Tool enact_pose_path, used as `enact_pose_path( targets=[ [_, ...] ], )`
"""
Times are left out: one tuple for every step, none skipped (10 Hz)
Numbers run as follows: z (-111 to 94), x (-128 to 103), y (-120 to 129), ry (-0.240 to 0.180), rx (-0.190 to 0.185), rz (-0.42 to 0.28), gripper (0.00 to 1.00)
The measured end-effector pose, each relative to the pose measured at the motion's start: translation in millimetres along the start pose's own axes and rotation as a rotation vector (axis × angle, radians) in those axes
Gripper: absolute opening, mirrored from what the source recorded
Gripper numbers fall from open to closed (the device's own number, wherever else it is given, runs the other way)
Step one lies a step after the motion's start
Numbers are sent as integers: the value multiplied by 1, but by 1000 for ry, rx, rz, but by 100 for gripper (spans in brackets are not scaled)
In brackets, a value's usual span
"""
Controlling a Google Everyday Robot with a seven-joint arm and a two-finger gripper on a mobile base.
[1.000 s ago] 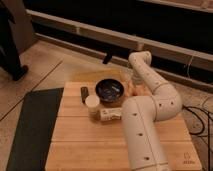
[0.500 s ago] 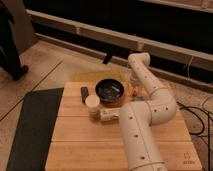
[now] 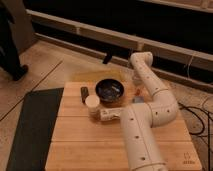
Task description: Place the pepper in the ceramic bowl
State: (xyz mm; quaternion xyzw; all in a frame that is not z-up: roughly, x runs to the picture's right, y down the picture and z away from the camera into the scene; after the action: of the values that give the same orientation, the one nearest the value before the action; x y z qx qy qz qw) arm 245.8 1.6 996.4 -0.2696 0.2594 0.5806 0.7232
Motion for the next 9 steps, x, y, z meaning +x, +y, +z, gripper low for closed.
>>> enact_pose_path(
  targets=[
    [-14, -8, -2, -31, 12, 0, 0],
    [-24, -14, -1, -54, 19, -6, 0],
    [-37, -24, 4, -83, 24, -24, 0],
    [-50, -37, 16, -118, 24, -58, 0],
    [-57, -46, 28, -136, 19, -87, 0],
    [-63, -58, 50, -155, 8, -133, 0],
    [-66, -66, 67, -165, 0, -166, 0],
    [-72, -75, 87, -181, -13, -191, 0],
    [-77, -82, 102, -196, -28, -206, 0]
  ],
)
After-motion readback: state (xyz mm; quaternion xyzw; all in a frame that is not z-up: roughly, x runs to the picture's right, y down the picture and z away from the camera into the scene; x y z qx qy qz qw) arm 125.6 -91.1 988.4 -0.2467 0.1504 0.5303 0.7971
